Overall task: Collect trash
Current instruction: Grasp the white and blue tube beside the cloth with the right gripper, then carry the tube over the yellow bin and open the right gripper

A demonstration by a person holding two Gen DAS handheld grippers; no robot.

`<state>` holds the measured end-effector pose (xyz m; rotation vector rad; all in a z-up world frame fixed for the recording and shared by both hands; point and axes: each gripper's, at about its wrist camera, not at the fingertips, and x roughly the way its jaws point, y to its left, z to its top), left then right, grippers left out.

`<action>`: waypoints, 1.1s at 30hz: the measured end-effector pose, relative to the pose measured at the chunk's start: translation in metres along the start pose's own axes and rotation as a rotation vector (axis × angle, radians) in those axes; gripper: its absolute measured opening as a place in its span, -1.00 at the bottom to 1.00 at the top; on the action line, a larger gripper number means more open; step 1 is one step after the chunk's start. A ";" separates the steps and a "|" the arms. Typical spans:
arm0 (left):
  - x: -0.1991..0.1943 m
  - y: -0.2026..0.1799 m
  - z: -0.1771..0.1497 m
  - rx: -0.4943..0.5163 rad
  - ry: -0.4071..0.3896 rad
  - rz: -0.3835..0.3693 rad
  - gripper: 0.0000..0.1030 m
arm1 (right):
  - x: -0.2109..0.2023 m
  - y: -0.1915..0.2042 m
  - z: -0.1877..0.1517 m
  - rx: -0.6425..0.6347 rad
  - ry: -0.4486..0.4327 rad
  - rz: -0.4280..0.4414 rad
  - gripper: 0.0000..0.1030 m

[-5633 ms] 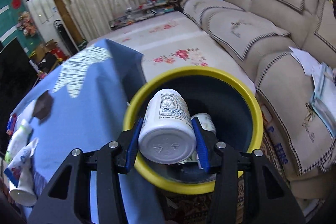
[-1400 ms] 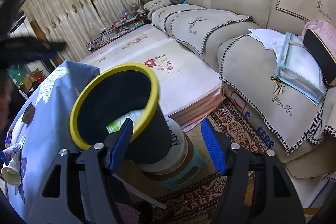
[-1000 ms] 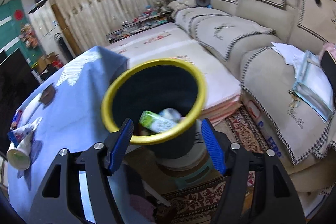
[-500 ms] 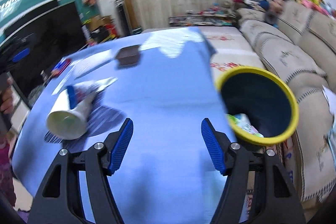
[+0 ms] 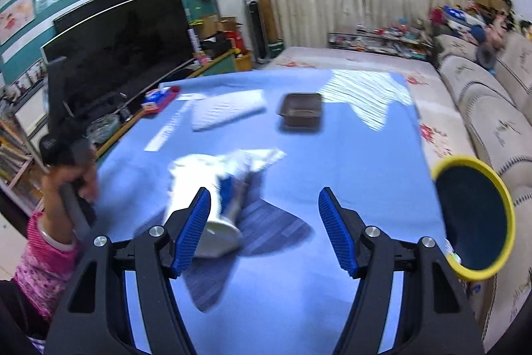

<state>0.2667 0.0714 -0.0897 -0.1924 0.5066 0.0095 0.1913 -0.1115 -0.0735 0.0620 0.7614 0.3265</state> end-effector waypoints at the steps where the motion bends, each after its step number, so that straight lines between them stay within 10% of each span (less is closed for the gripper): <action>1: 0.003 0.002 -0.002 -0.004 0.005 -0.005 0.66 | 0.006 0.004 0.002 -0.004 0.008 0.003 0.24; 21: -0.005 -0.013 -0.013 0.009 0.034 -0.074 0.66 | 0.069 0.014 0.009 0.041 0.102 0.040 -0.66; 33: -0.003 -0.015 -0.014 0.007 0.041 -0.075 0.66 | 0.056 0.007 0.010 0.057 0.068 0.049 -0.72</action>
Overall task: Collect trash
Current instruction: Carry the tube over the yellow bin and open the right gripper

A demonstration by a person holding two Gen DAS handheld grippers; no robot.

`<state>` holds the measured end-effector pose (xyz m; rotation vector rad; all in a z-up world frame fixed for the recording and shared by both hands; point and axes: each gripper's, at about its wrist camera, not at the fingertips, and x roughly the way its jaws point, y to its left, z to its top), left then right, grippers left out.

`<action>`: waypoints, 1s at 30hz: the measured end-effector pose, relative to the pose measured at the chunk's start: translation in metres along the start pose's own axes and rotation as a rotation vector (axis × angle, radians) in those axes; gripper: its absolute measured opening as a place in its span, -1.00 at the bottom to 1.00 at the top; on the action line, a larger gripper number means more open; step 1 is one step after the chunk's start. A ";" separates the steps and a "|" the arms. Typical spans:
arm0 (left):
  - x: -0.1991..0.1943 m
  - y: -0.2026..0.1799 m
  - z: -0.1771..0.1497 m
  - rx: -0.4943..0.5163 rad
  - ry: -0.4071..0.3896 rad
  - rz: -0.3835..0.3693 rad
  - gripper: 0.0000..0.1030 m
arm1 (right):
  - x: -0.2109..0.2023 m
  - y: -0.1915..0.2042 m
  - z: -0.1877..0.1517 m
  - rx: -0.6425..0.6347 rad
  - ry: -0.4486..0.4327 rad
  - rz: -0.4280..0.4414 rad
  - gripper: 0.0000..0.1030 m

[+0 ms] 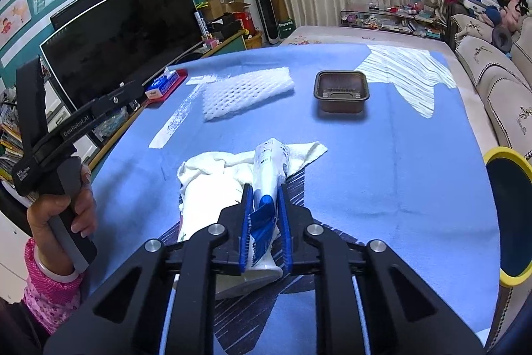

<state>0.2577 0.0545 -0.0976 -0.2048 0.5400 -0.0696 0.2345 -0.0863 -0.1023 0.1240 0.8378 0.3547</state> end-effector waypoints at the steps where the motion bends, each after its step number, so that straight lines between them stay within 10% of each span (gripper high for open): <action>1: 0.001 0.000 -0.001 0.000 0.001 0.000 0.66 | -0.002 -0.002 0.000 0.002 -0.004 -0.001 -0.72; 30: 0.014 -0.003 -0.008 0.022 0.031 0.024 0.66 | -0.080 -0.172 -0.006 0.306 -0.177 -0.315 -0.72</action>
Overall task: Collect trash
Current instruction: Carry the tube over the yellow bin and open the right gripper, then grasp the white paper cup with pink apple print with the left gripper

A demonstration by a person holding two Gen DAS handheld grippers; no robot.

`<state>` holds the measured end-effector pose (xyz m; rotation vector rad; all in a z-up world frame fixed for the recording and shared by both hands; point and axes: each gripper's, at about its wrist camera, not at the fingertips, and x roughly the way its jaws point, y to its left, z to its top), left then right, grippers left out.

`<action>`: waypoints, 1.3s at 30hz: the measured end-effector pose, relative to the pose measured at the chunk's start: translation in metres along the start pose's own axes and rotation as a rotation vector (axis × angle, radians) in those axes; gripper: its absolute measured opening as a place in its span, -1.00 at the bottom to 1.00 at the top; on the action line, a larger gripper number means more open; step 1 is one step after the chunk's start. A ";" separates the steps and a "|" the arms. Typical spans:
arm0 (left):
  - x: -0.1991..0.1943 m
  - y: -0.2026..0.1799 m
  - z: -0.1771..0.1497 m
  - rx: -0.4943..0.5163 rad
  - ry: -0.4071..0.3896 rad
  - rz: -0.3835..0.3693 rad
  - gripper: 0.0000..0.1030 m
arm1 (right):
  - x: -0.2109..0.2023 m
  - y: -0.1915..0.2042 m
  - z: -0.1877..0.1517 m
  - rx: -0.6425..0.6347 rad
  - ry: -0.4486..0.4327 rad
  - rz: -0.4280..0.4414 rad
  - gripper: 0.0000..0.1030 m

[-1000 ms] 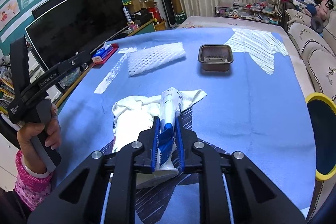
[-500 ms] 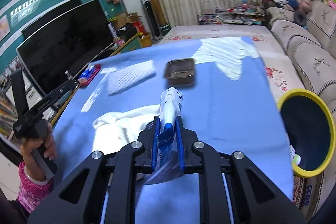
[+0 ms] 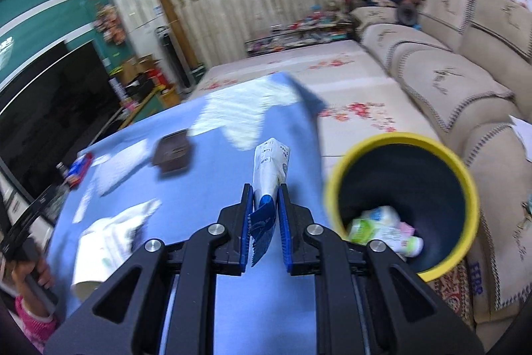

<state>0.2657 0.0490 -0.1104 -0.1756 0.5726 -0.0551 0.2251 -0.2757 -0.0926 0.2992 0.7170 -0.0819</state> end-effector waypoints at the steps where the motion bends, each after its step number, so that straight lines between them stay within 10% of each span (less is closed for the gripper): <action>1: 0.001 0.000 0.000 0.002 0.002 0.000 0.66 | 0.002 -0.009 0.002 0.011 -0.002 -0.023 -0.72; 21: 0.010 -0.007 -0.004 0.043 0.045 -0.006 0.66 | 0.082 -0.118 -0.001 0.127 0.100 -0.343 -0.44; 39: -0.009 -0.082 -0.030 0.285 0.250 -0.543 0.66 | 0.039 -0.104 -0.004 0.103 0.018 -0.296 -0.31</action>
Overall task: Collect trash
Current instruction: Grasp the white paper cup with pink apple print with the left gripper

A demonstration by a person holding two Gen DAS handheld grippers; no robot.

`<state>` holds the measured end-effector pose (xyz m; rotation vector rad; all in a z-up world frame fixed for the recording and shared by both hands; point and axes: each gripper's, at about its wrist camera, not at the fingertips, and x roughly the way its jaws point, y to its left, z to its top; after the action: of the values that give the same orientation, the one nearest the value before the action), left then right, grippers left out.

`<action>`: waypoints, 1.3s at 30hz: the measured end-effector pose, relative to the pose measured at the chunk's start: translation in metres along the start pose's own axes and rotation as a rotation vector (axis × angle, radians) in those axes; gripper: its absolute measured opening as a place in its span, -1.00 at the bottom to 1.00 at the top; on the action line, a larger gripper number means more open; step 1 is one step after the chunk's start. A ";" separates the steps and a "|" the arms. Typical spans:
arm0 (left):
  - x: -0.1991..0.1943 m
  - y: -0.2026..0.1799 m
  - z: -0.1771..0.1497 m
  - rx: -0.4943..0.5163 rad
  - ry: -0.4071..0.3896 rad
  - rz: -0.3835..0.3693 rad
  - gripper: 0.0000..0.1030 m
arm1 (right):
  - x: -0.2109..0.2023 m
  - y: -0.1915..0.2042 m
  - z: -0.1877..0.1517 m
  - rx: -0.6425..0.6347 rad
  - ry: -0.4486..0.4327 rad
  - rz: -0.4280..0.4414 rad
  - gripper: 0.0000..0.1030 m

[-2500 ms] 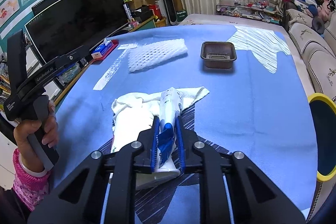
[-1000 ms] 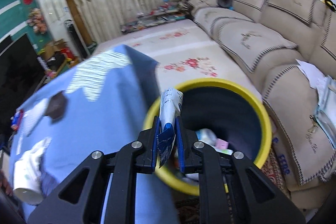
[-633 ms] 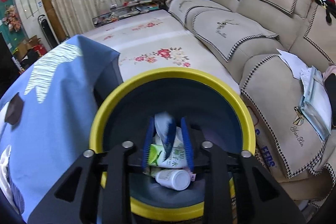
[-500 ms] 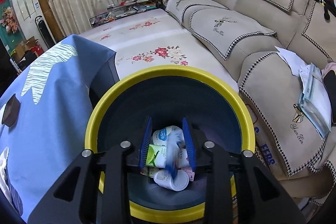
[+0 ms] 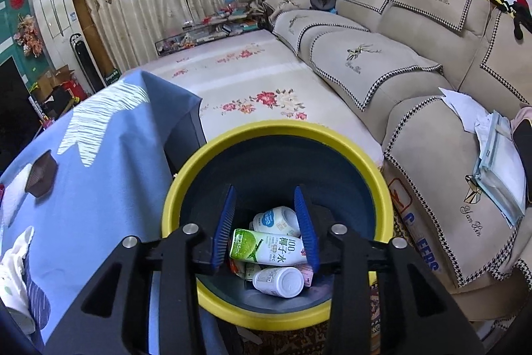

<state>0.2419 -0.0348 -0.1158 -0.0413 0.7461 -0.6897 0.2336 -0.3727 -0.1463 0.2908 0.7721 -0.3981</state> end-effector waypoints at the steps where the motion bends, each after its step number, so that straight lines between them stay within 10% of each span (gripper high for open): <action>1: 0.002 -0.002 -0.001 -0.002 0.015 -0.039 0.66 | -0.001 -0.002 0.001 0.000 -0.002 0.001 -0.30; 17: -0.005 -0.024 -0.037 -0.089 0.153 -0.238 0.67 | -0.005 0.010 -0.002 -0.014 0.004 0.051 -0.29; 21: -0.020 -0.053 -0.048 0.025 0.178 -0.240 0.67 | -0.005 0.015 -0.004 -0.024 0.006 0.069 -0.29; 26: -0.029 -0.077 -0.039 0.258 0.150 -0.051 0.67 | -0.010 0.016 -0.005 -0.024 -0.002 0.083 -0.29; 39: 0.007 -0.079 -0.033 0.410 0.189 -0.147 0.67 | -0.009 0.004 -0.009 -0.004 0.008 0.095 -0.29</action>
<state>0.1800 -0.0940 -0.1233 0.3502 0.7741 -0.9864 0.2240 -0.3630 -0.1452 0.3245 0.7636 -0.3056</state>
